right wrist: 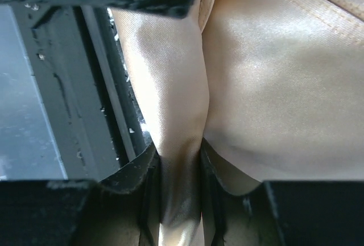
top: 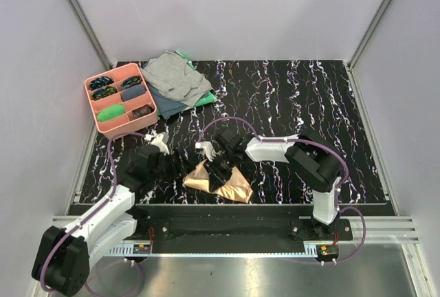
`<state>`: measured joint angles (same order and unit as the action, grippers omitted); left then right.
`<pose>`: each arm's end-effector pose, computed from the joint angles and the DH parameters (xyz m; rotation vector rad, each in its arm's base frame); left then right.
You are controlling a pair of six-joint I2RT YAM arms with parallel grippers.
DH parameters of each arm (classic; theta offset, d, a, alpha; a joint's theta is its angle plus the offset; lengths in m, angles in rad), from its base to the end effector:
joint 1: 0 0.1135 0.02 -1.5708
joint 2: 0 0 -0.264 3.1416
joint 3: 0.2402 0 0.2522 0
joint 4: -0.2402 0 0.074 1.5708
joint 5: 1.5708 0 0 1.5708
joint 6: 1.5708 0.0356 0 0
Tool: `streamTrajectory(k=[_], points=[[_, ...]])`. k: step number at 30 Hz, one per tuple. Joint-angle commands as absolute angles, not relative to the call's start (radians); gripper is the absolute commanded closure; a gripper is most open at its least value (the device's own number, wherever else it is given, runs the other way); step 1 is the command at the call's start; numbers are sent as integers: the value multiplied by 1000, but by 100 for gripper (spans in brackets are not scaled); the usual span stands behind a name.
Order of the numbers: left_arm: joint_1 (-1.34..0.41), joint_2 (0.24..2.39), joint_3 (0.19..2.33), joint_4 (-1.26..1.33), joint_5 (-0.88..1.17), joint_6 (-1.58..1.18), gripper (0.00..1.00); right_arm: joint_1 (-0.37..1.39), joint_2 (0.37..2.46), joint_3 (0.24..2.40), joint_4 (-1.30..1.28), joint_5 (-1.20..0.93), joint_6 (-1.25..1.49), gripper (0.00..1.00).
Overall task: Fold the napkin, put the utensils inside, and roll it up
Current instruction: Roll the napkin with the utensil
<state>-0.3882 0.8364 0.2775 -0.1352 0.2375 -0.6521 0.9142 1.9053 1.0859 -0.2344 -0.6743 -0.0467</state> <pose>0.1505 -0.0706 0.1610 -0.1805 2.3688 -0.7982 0.2071 0.3051 0.1363 -1.4815 2.2969 1.1681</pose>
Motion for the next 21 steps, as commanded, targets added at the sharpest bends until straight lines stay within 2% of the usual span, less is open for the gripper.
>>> streamTrajectory(k=[1, 10, 16, 20, 21], points=[[-387, 782, 253, -20, 291, -638, 27, 865, 1982, 1124, -310, -804, -43, 68], [-388, 755, 176, 95, 340, -641, 34, 799, 2079, 1166, -339, -936, -41, 68], [-388, 814, 149, 178, 356, -652, 48, 785, 2108, 1181, -350, -946, -43, 68], [-388, 890, 149, 207, 350, -652, 65, 782, 2109, 1187, -353, -939, -43, 67], [-388, 909, 153, 203, 344, -646, 76, 782, 2108, 1190, -354, -934, -41, 66]])
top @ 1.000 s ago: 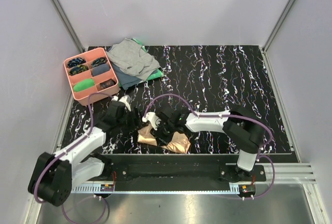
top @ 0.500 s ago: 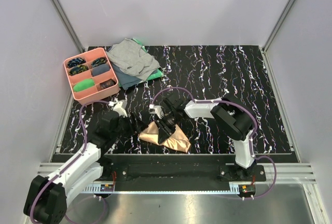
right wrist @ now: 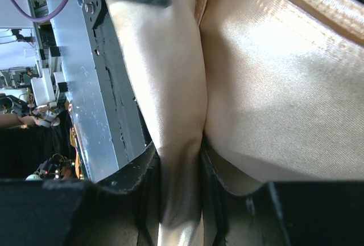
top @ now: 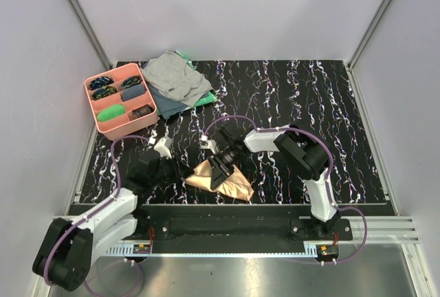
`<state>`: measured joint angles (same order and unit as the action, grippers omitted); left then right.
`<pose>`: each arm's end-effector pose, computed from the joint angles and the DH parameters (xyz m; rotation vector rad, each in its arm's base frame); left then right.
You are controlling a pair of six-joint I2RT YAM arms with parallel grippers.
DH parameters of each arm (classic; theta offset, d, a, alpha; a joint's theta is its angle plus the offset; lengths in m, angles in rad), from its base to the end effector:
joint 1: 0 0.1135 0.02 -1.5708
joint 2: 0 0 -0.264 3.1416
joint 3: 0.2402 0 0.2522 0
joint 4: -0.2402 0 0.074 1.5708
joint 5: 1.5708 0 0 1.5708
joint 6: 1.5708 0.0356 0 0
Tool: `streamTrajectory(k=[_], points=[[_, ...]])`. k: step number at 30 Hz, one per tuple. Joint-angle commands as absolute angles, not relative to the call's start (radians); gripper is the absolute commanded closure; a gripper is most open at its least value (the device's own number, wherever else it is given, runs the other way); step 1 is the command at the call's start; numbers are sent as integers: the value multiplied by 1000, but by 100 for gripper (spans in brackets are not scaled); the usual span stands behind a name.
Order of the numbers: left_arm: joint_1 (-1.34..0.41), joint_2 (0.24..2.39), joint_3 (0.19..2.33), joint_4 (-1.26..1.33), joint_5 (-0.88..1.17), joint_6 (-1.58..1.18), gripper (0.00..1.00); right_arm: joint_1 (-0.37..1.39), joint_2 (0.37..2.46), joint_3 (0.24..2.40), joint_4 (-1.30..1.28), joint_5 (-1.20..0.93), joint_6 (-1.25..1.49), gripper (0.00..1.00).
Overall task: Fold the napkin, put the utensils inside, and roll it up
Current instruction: Roll the napkin with the utensil
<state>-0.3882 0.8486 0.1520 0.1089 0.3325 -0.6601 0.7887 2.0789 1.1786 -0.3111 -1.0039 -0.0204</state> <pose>0.1450 -0.0719 0.1408 -0.1058 2.2808 -0.9397 0.2468 0.2910 0.1023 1.2887 -2.3371 -1.5321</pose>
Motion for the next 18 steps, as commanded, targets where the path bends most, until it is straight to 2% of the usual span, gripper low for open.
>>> streamTrajectory(k=[1, 3, 4, 6, 9, 18], points=[[-388, 951, 167, 178, 335, -640, 83, 782, 2105, 1190, -359, -921, -41, 64], [-388, 989, 178, 163, 311, -647, 99, 782, 2092, 1196, -364, -899, -40, 57], [-388, 1024, 190, 166, 314, -646, 100, 779, 2086, 1200, -373, -870, -37, 54], [-388, 1055, 209, 150, 304, -643, 100, 781, 2066, 1213, -391, -848, -38, 46], [-388, 1107, 244, 126, 308, -630, 100, 781, 2025, 1233, -442, -796, -40, 39], [-390, 1235, 324, 75, 337, -595, 100, 796, 1792, 1218, -450, -562, -66, 30]])
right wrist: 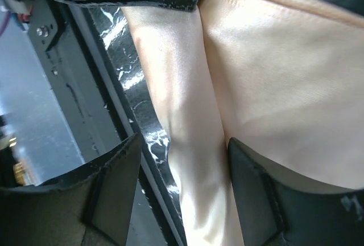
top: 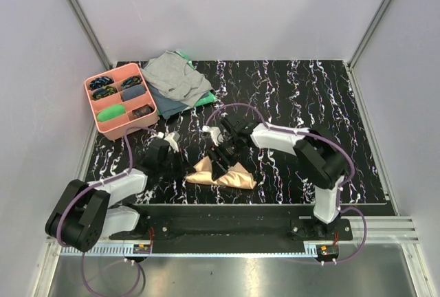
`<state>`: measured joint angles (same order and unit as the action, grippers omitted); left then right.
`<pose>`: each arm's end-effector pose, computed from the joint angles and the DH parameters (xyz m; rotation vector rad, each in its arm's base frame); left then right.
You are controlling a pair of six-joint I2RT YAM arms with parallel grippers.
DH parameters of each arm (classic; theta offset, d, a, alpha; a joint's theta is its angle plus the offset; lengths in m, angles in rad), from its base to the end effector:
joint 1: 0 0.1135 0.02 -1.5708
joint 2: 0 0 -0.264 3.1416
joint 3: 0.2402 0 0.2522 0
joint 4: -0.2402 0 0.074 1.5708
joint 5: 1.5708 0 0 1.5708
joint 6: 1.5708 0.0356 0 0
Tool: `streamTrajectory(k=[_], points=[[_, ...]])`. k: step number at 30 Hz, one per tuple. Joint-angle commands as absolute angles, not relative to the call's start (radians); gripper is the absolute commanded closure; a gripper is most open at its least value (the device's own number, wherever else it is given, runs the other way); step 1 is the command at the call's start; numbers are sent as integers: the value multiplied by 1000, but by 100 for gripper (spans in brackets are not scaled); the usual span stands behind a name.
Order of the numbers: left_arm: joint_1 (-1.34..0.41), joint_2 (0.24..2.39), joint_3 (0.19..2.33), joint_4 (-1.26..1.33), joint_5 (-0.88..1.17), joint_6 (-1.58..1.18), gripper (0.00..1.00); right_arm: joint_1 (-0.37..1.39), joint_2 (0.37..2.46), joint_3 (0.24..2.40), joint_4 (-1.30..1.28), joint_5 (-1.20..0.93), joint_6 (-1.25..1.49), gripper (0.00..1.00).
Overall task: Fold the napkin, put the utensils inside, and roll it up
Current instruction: Roll the napkin with the utensil
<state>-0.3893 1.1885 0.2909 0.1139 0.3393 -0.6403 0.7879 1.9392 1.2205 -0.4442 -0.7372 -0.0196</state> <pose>0.1781 -0.0859 0.1284 -0.1352 2.4782 -0.8752 0.2502 0.2854 0.1515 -1.3029 2.4816 1.2171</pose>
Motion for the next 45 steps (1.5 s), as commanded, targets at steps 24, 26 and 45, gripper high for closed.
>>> streamTrajectory(k=[24, 26, 45], points=[[-388, 1378, 433, 3, 354, -595, 100, 1075, 1758, 1068, -285, -87, -202, 38], [-388, 1376, 436, 3, 354, -595, 100, 1077, 1778, 1062, -284, -84, -199, 38], [-382, 1105, 520, -213, 173, -560, 43, 1031, 1872, 1086, -356, -217, -107, 69]])
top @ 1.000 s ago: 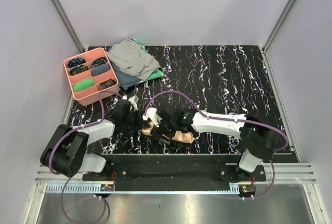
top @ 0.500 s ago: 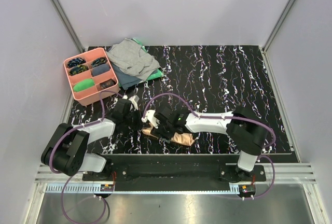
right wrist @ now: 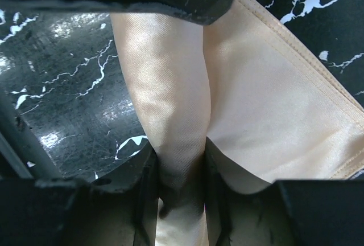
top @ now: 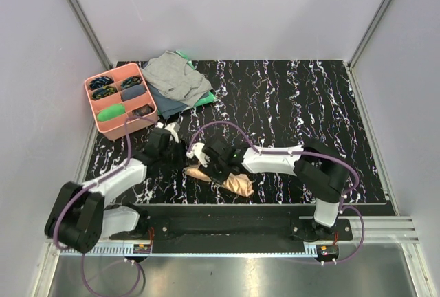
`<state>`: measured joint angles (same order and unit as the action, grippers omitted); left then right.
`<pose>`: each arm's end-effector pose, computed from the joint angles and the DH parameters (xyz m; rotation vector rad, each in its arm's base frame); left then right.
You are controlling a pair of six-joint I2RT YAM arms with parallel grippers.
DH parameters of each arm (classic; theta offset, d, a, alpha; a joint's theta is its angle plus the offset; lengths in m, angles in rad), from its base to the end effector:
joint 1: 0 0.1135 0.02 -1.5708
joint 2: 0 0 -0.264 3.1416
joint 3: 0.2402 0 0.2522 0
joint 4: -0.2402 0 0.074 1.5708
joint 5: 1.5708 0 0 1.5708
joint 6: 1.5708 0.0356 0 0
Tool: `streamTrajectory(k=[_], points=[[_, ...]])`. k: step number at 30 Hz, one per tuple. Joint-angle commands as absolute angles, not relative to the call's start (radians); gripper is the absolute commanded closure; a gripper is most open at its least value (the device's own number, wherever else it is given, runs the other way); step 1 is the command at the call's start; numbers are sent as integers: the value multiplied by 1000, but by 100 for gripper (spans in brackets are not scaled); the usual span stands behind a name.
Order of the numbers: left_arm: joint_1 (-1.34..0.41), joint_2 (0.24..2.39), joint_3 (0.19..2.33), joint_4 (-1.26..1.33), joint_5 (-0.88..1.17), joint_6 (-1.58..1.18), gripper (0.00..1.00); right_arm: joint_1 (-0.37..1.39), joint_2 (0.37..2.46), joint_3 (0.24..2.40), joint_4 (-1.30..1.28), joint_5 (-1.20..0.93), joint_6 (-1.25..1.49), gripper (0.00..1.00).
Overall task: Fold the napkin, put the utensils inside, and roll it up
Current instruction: Roll the napkin with the utensil
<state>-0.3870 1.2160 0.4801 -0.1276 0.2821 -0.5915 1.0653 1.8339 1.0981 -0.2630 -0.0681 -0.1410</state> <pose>0.2004 -0.0924 0.1589 -0.1268 2.5414 -0.7594 0.1770 0.3247 0.1564 -1.5119 2.1487 0.4245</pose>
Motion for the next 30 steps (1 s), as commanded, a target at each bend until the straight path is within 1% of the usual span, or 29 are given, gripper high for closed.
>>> streamTrajectory(k=[1, 3, 7, 13, 15, 20, 26, 30], points=[[-380, 1065, 519, -224, 154, -557, 40, 1020, 1870, 1088, -359, -260, -106, 69], [-379, 1033, 499, -233, 149, -561, 39, 986, 1873, 1094, -360, -374, -104, 68], [-380, 967, 436, -175, 218, -572, 39, 928, 1890, 1118, -370, -582, -84, 69], [-380, 913, 368, -74, 314, -595, 39, 828, 1948, 1172, -393, -796, -61, 69], [-380, 902, 356, -55, 334, -595, 39, 807, 1977, 1196, -406, -818, -64, 69], [-382, 897, 315, 27, 365, -586, 39, 769, 2058, 1241, -445, -960, -77, 69], [-383, 989, 307, 116, 379, -578, 39, 739, 2117, 1272, -451, -1040, -80, 69], [-391, 1066, 311, 161, 393, -581, 43, 723, 2141, 1288, -454, -1061, -81, 69]])
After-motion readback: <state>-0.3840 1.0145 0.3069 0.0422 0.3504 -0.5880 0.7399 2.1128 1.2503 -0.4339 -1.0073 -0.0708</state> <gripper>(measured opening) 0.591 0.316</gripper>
